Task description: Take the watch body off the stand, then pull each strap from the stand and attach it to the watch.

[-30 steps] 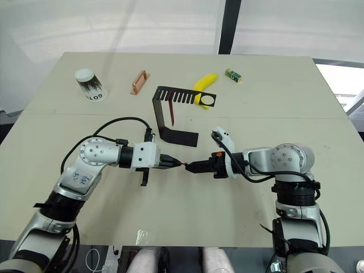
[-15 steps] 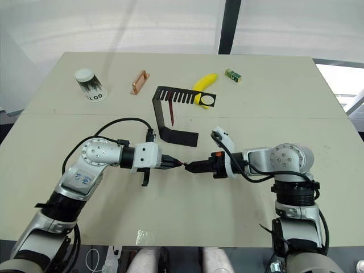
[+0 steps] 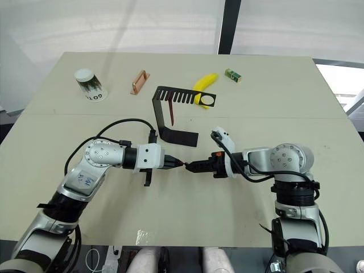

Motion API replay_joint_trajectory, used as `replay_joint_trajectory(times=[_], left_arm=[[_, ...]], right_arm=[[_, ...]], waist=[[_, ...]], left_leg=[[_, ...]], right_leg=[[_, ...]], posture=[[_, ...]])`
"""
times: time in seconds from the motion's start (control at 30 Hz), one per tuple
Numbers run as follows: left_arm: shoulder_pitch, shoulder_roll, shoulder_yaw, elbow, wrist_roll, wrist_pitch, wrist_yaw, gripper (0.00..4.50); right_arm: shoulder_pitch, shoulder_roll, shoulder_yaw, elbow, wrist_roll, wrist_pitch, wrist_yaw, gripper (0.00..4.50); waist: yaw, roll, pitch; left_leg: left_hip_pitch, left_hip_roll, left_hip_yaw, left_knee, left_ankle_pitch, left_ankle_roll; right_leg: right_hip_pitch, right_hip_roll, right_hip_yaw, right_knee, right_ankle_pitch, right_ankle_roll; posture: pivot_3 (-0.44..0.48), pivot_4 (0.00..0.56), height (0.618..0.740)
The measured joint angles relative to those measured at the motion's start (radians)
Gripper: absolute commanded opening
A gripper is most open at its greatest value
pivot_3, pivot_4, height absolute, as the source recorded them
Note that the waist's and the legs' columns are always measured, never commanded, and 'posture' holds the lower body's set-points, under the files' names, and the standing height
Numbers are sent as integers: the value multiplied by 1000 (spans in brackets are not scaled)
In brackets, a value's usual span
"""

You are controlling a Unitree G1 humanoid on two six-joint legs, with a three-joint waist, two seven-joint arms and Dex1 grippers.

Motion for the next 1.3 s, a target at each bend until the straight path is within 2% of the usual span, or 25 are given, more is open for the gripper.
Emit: replay_joint_trajectory(times=[0.77, 1.3], left_arm=[[-42, -3, -12, 9, 40, -4, -9, 0], [-67, -2, -26, 45, 42, -25, -42, 0]], right_arm=[[-32, -6, -2, 36, 20, 0, -13, 1606], [-65, -35, 46, 66, 42, 0, -13, 1606]], waist=[[0, 0, 0], [1, 0, 0]], left_leg=[[0, 0, 0, 0, 0, 0], [0, 0, 0, 0, 0, 0]], right_leg=[[0, 0, 0, 0, 0, 0], [0, 0, 0, 0, 0, 0]], posture=[[0, 150, 740], [0, 150, 740]])
